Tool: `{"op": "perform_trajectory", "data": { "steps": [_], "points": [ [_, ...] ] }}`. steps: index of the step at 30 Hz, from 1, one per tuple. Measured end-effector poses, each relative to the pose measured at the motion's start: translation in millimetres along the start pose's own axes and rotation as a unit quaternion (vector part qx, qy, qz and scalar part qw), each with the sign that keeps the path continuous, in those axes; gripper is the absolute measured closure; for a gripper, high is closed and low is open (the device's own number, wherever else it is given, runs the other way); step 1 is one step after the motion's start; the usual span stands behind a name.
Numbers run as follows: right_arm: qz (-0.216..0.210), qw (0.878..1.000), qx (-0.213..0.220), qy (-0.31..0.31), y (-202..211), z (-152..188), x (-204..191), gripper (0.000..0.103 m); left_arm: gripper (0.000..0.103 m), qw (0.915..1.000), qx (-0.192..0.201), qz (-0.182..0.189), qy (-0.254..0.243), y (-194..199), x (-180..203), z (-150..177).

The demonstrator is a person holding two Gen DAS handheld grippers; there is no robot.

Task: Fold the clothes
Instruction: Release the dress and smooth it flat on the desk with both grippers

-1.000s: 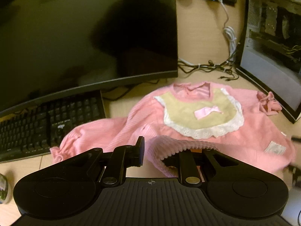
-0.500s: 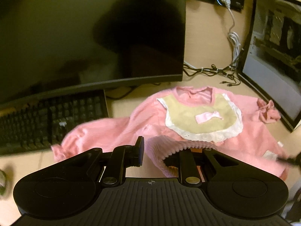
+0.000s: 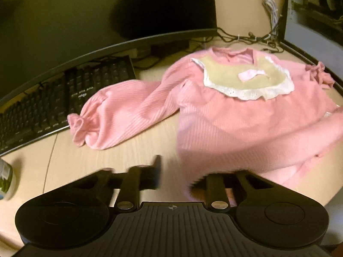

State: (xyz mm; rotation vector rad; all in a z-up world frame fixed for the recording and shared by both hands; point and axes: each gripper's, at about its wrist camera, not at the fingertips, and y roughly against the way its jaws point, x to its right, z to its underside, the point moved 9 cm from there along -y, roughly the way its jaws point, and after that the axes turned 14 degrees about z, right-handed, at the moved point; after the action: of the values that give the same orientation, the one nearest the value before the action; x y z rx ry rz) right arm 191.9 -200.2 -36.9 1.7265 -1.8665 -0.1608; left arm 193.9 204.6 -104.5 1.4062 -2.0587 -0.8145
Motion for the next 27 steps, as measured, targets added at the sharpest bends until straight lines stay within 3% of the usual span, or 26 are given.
{"op": "perform_trajectory", "data": {
  "steps": [4, 7, 9, 11, 13, 15, 17, 20, 23, 25, 27],
  "points": [
    [-0.026, 0.999, -0.024, -0.032, 16, -1, 24, 0.101, 0.095, 0.9989, 0.036, 0.027, -0.008, 41, 8, -9],
    [-0.023, 0.997, -0.071, -0.005, 8, 45, 22, 0.094, 0.086, 0.9982, 0.037, 0.042, -0.018, 62, 16, 4],
    [-0.021, 0.994, -0.107, 0.017, 8, 77, 20, 0.086, 0.066, 0.9981, 0.009, 0.056, -0.022, 56, 20, 31],
    [-0.014, 0.992, -0.122, 0.03, 16, 99, 23, 0.072, 0.065, 0.9968, -0.038, 0.068, -0.019, 47, 22, 60],
    [-0.011, 0.992, -0.127, 0.019, 24, 104, 34, 0.05, 0.06, 0.9933, -0.08, 0.083, -0.011, 46, 23, 87],
    [-0.01, 0.993, -0.118, -0.003, 26, 94, 43, 0.047, 0.046, 0.9882, -0.105, 0.112, 0.002, 56, 25, 104],
    [-0.014, 0.995, -0.099, -0.026, 25, 75, 46, 0.047, 0.042, 0.9845, -0.106, 0.139, 0.013, 68, 25, 108],
    [-0.045, 0.995, -0.067, -0.067, 18, 38, 39, 0.047, 0.039, 0.9847, -0.073, 0.151, 0.048, 78, 18, 83],
    [-0.123, 0.985, -0.058, -0.104, -1, 9, 5, 0.047, 0.039, 0.9807, -0.019, 0.175, 0.086, 66, 29, 37],
    [-0.16, 0.982, -0.062, -0.08, -12, 7, -22, 0.047, 0.036, 0.9744, 0.011, 0.196, 0.11, 49, 46, 4],
    [-0.171, 0.983, -0.062, -0.017, -16, 21, -41, 0.047, 0.031, 0.9696, 0.007, 0.219, 0.11, 23, 73, -18]
  ]
}}
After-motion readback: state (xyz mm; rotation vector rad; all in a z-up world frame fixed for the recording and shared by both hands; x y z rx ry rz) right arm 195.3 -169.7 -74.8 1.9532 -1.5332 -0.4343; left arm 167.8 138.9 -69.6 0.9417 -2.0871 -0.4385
